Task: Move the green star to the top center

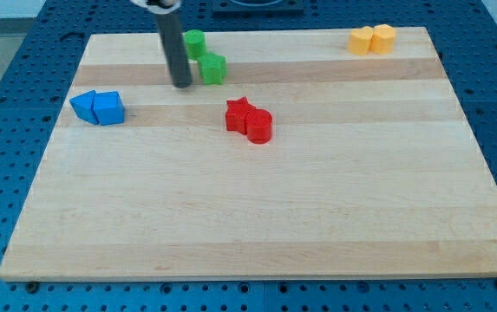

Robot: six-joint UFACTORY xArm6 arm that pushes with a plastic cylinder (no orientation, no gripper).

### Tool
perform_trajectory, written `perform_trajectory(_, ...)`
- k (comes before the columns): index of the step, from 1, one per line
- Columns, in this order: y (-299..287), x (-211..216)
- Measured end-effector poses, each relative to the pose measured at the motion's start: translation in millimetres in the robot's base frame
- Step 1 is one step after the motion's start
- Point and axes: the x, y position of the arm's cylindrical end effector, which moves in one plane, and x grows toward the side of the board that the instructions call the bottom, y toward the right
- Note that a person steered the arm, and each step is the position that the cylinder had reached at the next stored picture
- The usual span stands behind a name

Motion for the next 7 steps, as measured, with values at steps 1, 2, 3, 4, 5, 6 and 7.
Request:
perform_trajectory(1, 51, -16)
perform_trajectory(2, 73, -42)
perform_trajectory(3, 90, -48)
perform_trajectory(4, 91, -40)
perform_trajectory(5, 91, -48)
perform_trajectory(6, 91, -71)
perform_trajectory(7, 101, -75)
